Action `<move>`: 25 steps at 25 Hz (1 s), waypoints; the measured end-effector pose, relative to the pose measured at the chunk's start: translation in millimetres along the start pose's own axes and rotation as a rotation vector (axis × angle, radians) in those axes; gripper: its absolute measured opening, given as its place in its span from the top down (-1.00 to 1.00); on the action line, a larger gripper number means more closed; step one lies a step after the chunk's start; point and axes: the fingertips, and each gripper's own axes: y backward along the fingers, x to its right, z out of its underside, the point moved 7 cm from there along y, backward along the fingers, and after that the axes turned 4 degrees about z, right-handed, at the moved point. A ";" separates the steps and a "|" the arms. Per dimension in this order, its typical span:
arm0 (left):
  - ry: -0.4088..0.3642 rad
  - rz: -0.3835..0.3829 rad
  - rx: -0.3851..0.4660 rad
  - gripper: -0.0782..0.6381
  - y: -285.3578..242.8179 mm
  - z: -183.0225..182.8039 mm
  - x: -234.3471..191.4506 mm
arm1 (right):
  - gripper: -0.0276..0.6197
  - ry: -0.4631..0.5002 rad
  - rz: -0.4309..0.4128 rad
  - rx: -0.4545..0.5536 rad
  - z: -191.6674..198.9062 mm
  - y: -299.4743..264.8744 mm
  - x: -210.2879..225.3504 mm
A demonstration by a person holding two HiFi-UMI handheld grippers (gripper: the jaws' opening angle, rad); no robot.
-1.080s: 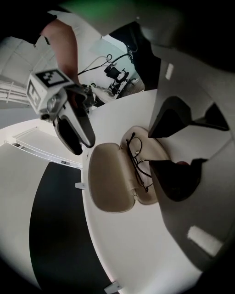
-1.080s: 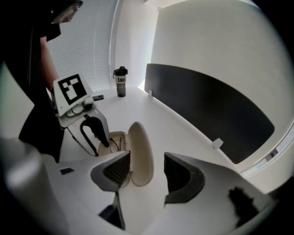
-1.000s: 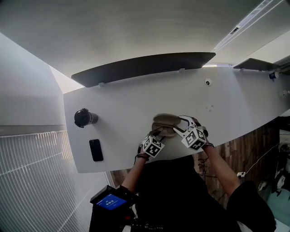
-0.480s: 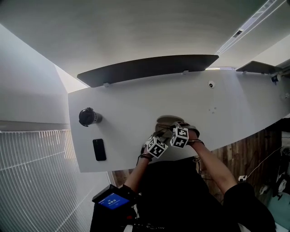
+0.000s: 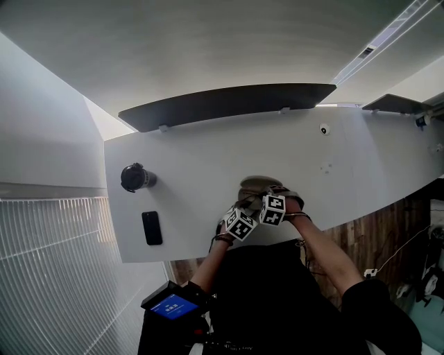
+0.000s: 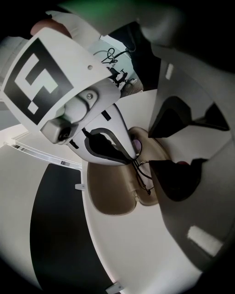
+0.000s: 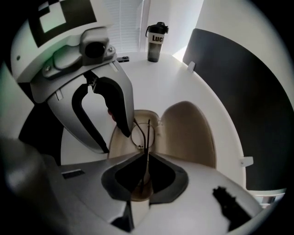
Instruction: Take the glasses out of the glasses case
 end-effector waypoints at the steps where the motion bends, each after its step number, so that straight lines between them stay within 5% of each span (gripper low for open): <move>1: -0.001 0.000 0.000 0.33 0.0 0.4 -0.1 | 0.82 0.008 0.001 -0.003 -1.5 -1.2 -0.1; 9: -0.016 -0.002 -0.007 0.33 0.6 1.9 0.1 | 0.86 -0.076 0.008 0.038 -0.8 11.7 2.2; 12: -0.021 -0.002 -0.002 0.33 0.7 1.5 0.3 | 0.86 -0.178 0.031 0.097 3.6 30.8 6.6; 15: -0.026 0.004 0.003 0.34 4.0 -1.3 2.8 | 0.86 -0.391 0.033 0.201 15.8 58.9 12.6; 21: -0.029 0.007 0.022 0.34 9.7 -2.4 4.3 | 0.86 -1.050 0.008 0.472 92.0 104.0 4.4; 25: -0.030 0.007 0.018 0.35 8.9 -0.5 3.2 | 0.86 -1.241 -0.027 0.699 128.4 121.8 -13.9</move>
